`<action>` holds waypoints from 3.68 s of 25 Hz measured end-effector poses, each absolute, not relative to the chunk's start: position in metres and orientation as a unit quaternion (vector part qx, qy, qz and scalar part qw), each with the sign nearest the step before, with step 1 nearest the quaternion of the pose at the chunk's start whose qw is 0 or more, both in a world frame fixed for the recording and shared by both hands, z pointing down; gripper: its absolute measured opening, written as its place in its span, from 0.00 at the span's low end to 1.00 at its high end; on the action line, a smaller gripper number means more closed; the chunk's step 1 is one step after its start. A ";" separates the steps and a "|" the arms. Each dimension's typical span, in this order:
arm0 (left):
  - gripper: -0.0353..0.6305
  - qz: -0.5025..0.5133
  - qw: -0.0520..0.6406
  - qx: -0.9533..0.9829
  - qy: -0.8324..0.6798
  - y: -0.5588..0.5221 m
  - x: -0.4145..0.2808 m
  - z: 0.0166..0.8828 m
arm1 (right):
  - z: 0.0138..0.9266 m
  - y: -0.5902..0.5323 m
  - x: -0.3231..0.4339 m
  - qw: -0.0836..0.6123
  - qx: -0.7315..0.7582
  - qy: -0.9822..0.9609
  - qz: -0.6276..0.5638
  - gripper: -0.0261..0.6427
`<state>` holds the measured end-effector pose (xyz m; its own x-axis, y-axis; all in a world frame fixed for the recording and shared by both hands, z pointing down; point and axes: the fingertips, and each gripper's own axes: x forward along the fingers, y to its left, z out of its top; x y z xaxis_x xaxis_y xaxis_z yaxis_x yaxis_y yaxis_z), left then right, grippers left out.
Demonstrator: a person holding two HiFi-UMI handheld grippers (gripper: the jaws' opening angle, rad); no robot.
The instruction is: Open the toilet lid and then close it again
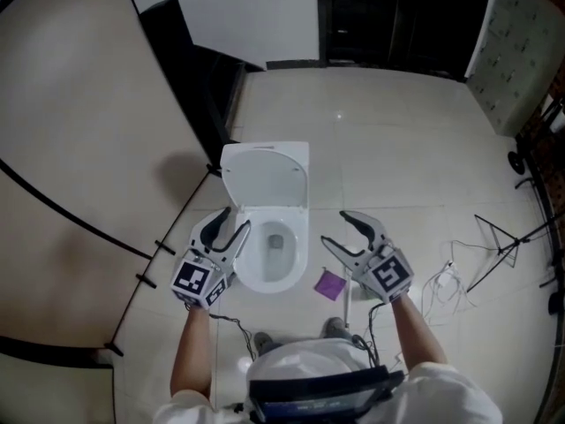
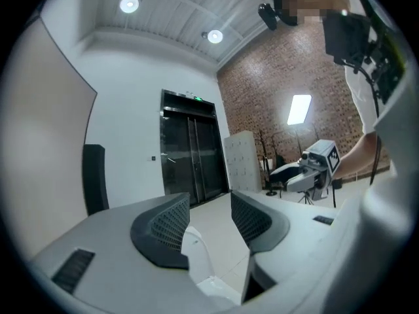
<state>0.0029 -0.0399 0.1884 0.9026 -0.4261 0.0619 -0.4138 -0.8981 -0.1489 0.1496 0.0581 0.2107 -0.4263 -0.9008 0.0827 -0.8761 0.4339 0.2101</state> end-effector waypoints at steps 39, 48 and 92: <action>0.11 -0.556 0.270 -0.778 -0.114 -0.270 0.102 0.410 | 0.299 0.015 0.206 0.054 0.577 -0.810 0.092 0.41; 0.14 -0.560 0.294 -0.774 -0.022 -0.099 0.002 0.496 | 0.364 0.044 0.206 0.063 0.496 -0.856 0.128 0.41; 0.22 -0.100 -0.051 -0.956 0.270 0.072 -0.068 0.411 | 0.409 0.127 0.068 0.144 0.444 -0.882 0.071 0.41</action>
<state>-0.0680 0.0719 0.4109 0.8346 -0.5059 0.2180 -0.5261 -0.8493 0.0432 0.0681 0.1273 0.4095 -0.5642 -0.7625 0.3167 -0.8034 0.5955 0.0027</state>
